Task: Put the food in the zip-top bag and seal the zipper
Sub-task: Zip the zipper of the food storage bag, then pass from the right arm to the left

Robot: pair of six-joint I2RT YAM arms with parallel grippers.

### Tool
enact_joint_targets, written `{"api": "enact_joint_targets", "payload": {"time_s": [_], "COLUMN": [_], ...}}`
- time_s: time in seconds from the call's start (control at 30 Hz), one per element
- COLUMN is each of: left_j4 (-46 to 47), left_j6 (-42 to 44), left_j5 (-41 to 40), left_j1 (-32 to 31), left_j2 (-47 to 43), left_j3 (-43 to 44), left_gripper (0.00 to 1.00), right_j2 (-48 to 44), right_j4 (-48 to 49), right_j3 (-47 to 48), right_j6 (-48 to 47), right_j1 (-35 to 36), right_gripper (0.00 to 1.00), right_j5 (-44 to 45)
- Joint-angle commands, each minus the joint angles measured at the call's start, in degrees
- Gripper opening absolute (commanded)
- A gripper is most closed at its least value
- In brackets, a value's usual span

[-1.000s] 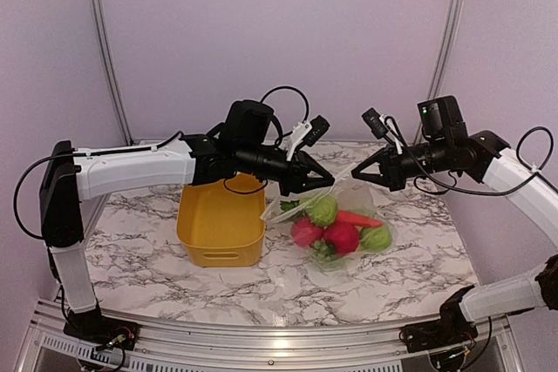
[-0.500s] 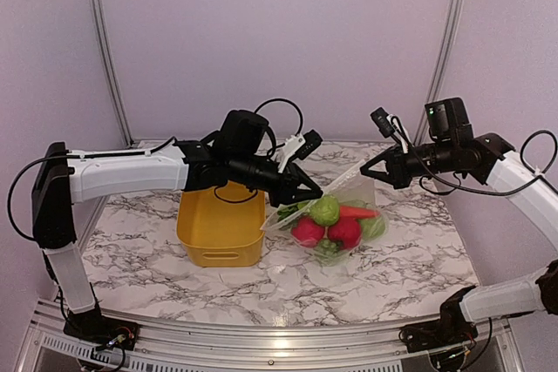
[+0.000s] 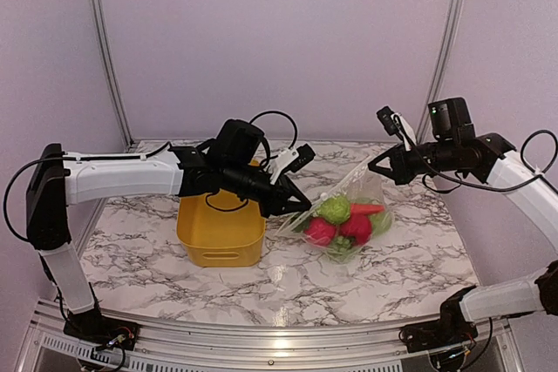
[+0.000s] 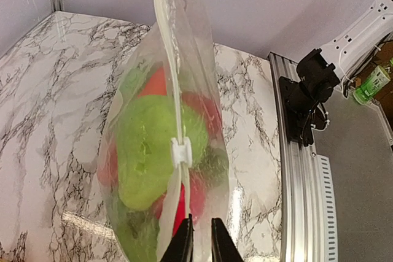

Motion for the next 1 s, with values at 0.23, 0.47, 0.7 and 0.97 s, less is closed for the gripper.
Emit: {"api": "enact_joint_targets", "payload": {"time_s": [0.23,0.47,0.7,0.97], "left_j4": [-3.44,4.95,6.67,10.12], "left_j6": [0.89,-0.88,1.05,1.49], "left_j5": [0.27,-6.26,-12.82,-7.38], "left_j1": [1.06,1.07,1.22,1.18], "left_j2": [-2.51,-5.05,-3.19,0.61], "left_j3": [-4.22,-4.29,-2.11,-2.46], "left_gripper": [0.14,0.47,0.68,0.75], "right_j2": [0.68,0.41,-0.15,0.24], "right_j4": [3.51,5.08,3.33,3.3], "right_j3": [1.61,1.45,2.88,0.55], "right_j6": [1.21,-0.06,-1.42,-2.15], "right_j1": [-1.44,-1.08,1.31,2.59], "right_gripper": [0.0,0.0,0.0,0.0], "right_j5": [3.07,-10.47,-18.22,-19.89]}}
